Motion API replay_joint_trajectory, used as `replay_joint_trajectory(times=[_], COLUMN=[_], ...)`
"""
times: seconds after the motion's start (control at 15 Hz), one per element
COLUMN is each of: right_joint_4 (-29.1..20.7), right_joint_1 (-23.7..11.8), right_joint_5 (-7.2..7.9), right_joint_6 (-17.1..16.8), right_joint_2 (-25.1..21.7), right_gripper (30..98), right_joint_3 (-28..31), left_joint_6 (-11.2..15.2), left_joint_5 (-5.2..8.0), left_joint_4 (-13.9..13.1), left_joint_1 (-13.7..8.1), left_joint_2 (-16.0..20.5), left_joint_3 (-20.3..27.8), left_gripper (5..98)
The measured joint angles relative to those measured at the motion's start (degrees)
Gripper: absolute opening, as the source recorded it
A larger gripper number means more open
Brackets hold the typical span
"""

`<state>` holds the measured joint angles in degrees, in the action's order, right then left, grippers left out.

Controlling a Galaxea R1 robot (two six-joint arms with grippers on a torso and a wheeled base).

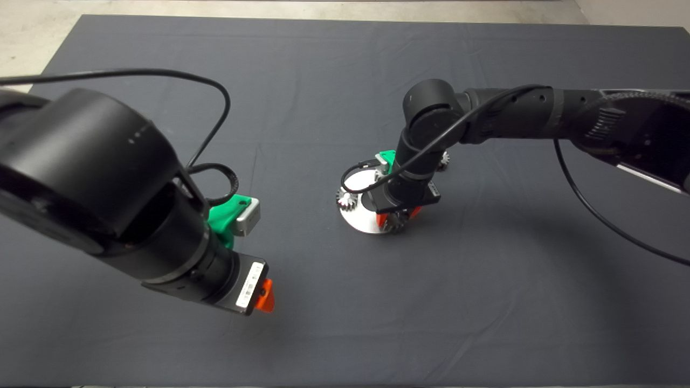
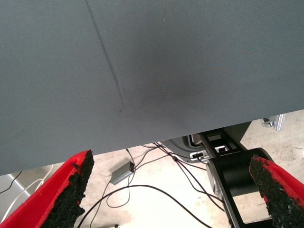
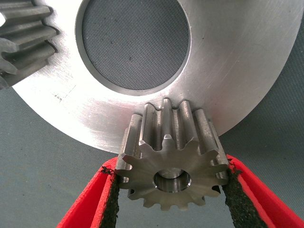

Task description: Remove an incorrectly installed larger gear and replace it with the correct smaller gear

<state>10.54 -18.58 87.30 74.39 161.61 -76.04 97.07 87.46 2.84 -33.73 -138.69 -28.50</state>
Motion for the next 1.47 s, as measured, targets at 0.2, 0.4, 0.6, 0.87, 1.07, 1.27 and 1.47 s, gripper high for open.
replay_joint_trajectory(times=[0.2, 0.4, 0.6, 0.87, 1.07, 1.27, 1.47], right_joint_4=[0.09, 0.15, 0.15, -0.08, -0.73, -2.8, -6.17], right_joint_1=[0.01, 0.0, -0.03, -3.3, -15.49, -20.29, -18.41], right_joint_5=[0.22, 0.33, 0.35, 0.35, 0.45, 0.73, -0.37], right_joint_6=[0.0, 0.0, 0.0, 0.73, 2.47, 3.28, 3.5], right_joint_2=[0.29, 0.32, 0.3, -0.86, -3.38, -4.33, -7.28], right_gripper=[50.2, 49.2, 47.3, 46.7, 46.1, 46.0, 45.9], right_joint_3=[-0.05, -0.06, -0.05, 2.87, 5.72, 7.65, 10.42], left_joint_6=[0.0, 0.0, 0.0, 0.0, -0.02, -0.11, -0.27], left_joint_5=[0.0, 0.0, 0.0, -0.01, -0.02, 0.0, 0.02], left_joint_4=[0.0, 0.1, 0.16, 0.46, 0.62, 0.63, 0.78], left_joint_1=[0.0, 0.0, 0.0, 0.0, 0.0, 0.0, 0.0], left_joint_2=[0.13, 0.13, 0.21, 0.43, 0.46, 0.22, 0.0], left_joint_3=[0.0, 0.0, 0.0, -0.24, -0.63, -1.93, -2.6], left_gripper=[83.9, 83.9, 83.9, 83.9, 83.9, 83.9, 83.9])
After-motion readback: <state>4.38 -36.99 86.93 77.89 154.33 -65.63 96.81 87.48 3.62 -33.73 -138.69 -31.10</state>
